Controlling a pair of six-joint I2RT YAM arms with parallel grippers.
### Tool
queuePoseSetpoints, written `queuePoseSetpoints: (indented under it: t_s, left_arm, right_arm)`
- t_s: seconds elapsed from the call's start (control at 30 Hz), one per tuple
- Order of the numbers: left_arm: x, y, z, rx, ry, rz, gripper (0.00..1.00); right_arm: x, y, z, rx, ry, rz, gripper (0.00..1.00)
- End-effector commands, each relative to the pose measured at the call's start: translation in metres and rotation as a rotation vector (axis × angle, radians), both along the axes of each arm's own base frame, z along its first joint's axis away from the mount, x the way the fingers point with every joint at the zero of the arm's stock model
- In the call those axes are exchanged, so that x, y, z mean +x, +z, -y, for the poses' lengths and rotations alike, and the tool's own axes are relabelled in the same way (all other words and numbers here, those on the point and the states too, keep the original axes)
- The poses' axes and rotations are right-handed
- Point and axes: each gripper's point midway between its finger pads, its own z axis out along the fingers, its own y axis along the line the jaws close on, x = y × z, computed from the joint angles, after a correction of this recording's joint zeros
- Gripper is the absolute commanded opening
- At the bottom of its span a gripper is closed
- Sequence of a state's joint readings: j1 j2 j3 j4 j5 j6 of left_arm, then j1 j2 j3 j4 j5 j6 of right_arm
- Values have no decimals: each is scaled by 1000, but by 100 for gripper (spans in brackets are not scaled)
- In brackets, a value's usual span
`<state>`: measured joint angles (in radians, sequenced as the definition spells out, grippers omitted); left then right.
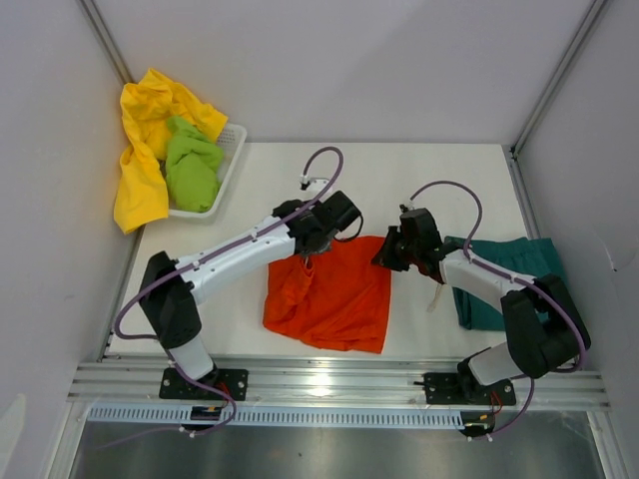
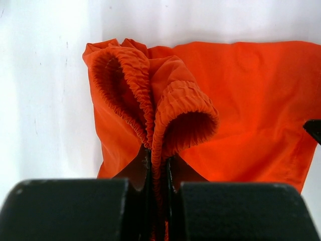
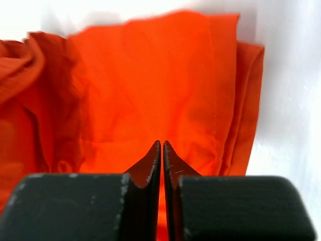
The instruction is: Fold and stack the shorts
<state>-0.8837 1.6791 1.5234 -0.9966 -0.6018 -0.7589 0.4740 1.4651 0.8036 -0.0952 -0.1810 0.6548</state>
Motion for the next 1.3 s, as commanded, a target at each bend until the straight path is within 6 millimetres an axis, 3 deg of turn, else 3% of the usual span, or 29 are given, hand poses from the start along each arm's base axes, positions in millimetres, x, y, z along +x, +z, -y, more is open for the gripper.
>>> queuePoseSetpoints:
  t_s: [0.0,0.33,0.57,0.77,0.87,1.0,1.13,1.27]
  left_arm:
    - [4,22,13,-11,49,94,3]
    - [-4,23,32,81,56,138,3]
    - [-6,18,27,132,61,137,4]
    - [-4,32,12,169,60,167,9]
    - [-1,37,2,170,54,174,9]
    - [4,30,-24,186,53,152,9]
    - [2,36,-15,139,-4,168,8]
    - [1,21,-11,184,-19,140,8]
  right_arm:
    - [-16,-8,9,-20,22,-32,4]
    - [-31,-61,23,-102,7,-164,0]
    - [-32,-82,10,-139,11,-203,0]
    - [-22,-79,-16,-140,35,-196,0]
    - [-17,-82,-40,-138,65,-196,0]
    - [-11,-85,-74,-103,90,-199,0]
    - [-6,-81,-95,-46,99,-194,0]
    - [1,-53,-99,33,101,-157,0]
